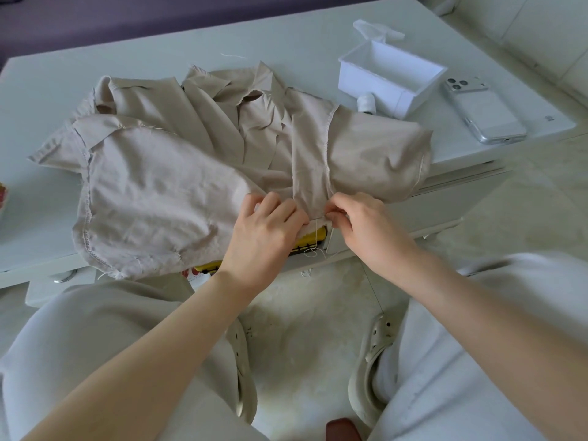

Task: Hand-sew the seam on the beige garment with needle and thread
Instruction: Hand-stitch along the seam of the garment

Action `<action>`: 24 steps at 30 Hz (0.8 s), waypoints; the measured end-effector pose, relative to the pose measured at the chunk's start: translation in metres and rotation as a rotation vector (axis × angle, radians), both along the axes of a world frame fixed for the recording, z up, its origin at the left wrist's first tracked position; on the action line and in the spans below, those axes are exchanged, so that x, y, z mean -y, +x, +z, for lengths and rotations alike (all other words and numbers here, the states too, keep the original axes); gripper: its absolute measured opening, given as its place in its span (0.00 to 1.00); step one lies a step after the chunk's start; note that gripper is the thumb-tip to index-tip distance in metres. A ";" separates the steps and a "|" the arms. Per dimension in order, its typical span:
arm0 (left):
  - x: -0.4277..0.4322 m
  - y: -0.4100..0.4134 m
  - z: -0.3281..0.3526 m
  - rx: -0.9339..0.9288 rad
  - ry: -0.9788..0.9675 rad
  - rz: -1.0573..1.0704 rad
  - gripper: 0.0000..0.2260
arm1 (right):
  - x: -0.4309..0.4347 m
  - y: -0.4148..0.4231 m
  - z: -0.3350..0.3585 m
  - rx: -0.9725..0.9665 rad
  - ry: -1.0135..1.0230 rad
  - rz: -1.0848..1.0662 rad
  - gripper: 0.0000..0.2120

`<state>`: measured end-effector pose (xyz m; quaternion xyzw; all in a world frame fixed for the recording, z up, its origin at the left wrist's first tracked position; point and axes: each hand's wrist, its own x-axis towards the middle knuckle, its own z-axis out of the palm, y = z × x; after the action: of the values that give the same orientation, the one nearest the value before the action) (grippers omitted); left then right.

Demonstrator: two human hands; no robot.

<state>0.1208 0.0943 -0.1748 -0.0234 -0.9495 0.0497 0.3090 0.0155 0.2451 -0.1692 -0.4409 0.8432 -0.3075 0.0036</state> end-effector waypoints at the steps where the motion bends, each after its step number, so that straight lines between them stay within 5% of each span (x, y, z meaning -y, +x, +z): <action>1: 0.000 0.000 0.000 -0.001 0.001 0.000 0.07 | 0.000 0.000 0.000 -0.005 -0.001 0.005 0.04; 14: -0.001 -0.002 0.003 0.021 0.027 0.015 0.12 | 0.003 -0.005 -0.003 -0.210 0.118 0.051 0.16; 20: -0.001 -0.008 0.003 0.021 0.015 0.041 0.07 | 0.009 -0.003 0.004 -0.283 0.106 0.153 0.11; 24: -0.003 -0.011 0.007 -0.008 0.079 0.031 0.22 | 0.013 -0.006 -0.002 -0.277 0.090 0.190 0.07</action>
<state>0.1097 0.0970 -0.1680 0.0035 -0.9498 0.0170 0.3125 0.0099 0.2320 -0.1710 -0.5563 0.8031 -0.2039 -0.0637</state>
